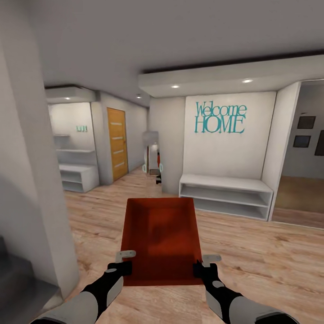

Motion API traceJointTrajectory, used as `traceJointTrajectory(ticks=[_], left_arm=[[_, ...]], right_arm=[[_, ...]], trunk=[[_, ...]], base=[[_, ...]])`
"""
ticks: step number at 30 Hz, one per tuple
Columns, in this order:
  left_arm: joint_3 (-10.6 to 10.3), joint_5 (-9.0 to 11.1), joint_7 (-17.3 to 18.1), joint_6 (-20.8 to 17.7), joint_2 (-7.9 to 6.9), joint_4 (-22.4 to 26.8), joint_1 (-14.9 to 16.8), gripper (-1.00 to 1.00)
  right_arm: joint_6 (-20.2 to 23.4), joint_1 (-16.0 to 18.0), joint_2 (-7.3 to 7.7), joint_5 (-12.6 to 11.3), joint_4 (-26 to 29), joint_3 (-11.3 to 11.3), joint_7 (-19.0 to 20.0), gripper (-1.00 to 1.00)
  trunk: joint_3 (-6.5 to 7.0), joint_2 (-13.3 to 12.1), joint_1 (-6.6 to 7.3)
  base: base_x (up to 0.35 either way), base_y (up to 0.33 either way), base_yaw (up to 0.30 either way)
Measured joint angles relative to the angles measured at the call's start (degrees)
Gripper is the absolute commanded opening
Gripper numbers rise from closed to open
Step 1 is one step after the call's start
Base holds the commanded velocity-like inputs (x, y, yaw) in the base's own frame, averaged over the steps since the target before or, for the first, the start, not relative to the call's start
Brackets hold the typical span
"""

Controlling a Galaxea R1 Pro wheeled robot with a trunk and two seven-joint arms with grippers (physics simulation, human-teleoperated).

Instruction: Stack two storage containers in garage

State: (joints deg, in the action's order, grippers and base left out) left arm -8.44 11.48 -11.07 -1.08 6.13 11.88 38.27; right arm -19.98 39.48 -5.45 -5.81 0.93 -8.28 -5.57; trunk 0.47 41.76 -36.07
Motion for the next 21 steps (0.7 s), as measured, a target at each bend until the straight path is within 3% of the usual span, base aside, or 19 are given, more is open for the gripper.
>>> traceJointTrajectory(ticks=[21], left_arm=[[0.2, 0.0, 0.0, 0.2, 0.09, -0.7, 0.0, -1.00]], right_arm=[[0.0, 0.0, 0.00, 0.2, -0.5, 0.1, 0.0, -1.00]], trunk=[[0.00, 0.0, 0.00]], base=[[0.322, 0.000, 0.000]])
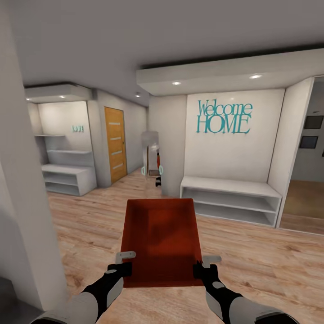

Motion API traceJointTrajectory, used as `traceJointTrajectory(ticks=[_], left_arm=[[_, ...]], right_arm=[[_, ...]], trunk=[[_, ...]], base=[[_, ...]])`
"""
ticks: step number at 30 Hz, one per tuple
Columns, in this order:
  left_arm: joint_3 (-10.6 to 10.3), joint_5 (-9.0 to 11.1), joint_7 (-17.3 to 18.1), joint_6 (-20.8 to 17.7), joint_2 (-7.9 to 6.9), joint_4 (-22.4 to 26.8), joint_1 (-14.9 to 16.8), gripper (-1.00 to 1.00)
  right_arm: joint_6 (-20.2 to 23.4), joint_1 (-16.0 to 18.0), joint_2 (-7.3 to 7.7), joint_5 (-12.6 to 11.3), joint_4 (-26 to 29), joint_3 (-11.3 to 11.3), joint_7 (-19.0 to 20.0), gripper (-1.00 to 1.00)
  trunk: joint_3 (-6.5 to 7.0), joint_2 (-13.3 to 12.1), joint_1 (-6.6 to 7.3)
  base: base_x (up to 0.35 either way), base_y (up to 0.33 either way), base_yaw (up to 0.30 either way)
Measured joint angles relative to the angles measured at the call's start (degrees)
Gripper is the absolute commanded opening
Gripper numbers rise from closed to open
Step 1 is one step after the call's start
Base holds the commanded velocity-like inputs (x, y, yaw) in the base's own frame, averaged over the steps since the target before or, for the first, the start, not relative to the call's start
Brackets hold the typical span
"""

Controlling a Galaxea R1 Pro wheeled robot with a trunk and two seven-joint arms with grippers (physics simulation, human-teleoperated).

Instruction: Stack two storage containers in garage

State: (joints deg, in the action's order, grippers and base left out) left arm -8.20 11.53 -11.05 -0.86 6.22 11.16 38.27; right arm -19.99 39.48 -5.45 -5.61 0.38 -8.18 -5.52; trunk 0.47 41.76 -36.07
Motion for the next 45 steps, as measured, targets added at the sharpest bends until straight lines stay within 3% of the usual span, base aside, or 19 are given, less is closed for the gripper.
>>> traceJointTrajectory(ticks=[20, 34, 45], left_arm=[[-0.2, 0.0, 0.0, -0.3, -0.08, 0.5, 0.0, -1.00], [-0.4, -0.1, 0.0, -0.6, -0.14, 0.6, 0.0, -1.00], [-0.2, -0.1, 0.0, -0.3, -0.04, 0.2, 0.0, -1.00]], right_arm=[[0.0, 0.0, -0.03, -0.2, 0.1, 0.0, 0.0, -1.00], [0.0, 0.0, -0.09, -0.3, 0.0, 0.1, 0.0, -1.00], [-0.1, 0.0, -0.03, -0.3, -0.2, -0.1, 0.1, -1.00]], trunk=[[0.00, 0.0, 0.00], [0.00, 0.0, 0.00], [0.01, 0.0, 0.00]], base=[[0.322, 0.000, 0.003], [0.322, 0.000, 0.232], [0.322, 0.000, 0.036]])
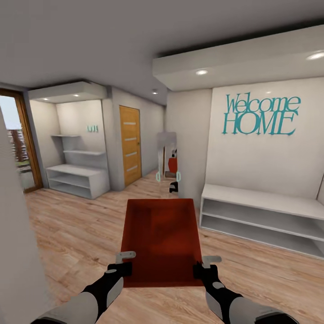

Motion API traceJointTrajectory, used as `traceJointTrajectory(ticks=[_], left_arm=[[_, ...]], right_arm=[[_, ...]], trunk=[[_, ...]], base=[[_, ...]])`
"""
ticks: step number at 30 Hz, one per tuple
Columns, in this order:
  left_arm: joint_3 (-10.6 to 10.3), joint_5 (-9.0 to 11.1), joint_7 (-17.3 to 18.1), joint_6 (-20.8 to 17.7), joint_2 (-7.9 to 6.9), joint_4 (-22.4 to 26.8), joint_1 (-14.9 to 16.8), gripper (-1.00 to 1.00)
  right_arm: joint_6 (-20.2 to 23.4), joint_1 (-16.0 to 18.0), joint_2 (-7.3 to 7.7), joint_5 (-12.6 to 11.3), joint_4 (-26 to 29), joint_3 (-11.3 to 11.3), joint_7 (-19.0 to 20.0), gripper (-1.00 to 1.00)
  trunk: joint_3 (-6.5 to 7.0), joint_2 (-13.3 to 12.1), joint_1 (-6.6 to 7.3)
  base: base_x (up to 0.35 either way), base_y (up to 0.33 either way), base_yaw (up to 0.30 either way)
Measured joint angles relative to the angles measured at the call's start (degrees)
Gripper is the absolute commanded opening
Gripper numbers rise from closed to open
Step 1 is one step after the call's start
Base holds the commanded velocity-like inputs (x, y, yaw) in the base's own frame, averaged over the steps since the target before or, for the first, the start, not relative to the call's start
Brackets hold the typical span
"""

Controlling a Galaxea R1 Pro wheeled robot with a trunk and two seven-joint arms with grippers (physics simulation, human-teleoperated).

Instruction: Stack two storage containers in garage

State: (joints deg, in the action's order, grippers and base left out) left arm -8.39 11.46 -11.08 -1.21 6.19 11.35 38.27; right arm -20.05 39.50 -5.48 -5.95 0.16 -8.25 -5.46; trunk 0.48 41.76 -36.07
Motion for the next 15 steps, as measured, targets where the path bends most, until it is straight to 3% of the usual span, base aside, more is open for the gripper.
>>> traceJointTrajectory(ticks=[15], left_arm=[[-0.1, 0.0, 0.0, -0.1, -0.03, 0.1, 0.0, -1.00]], right_arm=[[0.0, 0.0, -0.02, 0.0, 0.0, 0.0, 0.0, -1.00]], trunk=[[0.00, 0.0, 0.00]], base=[[0.322, 0.000, 0.000]])
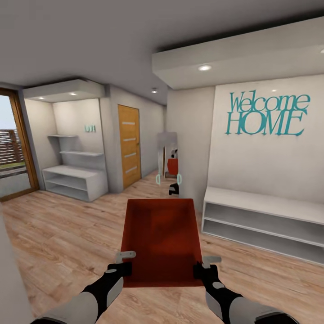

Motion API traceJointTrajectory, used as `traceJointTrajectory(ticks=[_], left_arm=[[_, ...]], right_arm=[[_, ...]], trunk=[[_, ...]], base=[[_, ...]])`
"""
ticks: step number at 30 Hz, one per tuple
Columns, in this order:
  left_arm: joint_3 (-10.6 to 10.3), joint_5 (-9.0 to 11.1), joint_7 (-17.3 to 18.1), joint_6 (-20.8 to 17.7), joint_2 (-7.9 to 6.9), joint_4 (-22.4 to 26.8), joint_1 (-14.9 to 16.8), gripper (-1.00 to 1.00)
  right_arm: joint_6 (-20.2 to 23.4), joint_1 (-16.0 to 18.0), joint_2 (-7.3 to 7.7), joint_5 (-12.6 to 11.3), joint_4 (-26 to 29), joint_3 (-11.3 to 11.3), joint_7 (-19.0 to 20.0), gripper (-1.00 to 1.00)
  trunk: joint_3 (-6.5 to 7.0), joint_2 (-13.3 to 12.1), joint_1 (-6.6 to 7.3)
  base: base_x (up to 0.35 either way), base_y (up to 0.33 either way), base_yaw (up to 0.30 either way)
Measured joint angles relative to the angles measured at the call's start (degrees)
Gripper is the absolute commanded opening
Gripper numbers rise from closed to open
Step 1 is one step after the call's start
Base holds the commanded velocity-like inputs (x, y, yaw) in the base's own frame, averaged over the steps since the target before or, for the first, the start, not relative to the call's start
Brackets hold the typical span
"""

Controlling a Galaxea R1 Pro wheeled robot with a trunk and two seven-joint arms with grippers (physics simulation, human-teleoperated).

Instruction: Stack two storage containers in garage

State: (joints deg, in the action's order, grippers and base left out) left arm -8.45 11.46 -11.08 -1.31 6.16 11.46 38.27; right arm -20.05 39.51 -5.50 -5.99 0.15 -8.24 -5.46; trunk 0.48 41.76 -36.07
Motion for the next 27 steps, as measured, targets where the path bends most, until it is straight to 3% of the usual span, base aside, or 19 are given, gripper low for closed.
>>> traceJointTrajectory(ticks=[27], left_arm=[[0.2, 0.0, 0.0, 0.3, 0.06, -0.2, 0.0, -1.00]], right_arm=[[0.1, 0.0, 0.05, 0.2, 0.2, 0.0, 0.0, -1.00]], trunk=[[-0.01, 0.0, 0.00]], base=[[0.322, 0.000, 0.000]])
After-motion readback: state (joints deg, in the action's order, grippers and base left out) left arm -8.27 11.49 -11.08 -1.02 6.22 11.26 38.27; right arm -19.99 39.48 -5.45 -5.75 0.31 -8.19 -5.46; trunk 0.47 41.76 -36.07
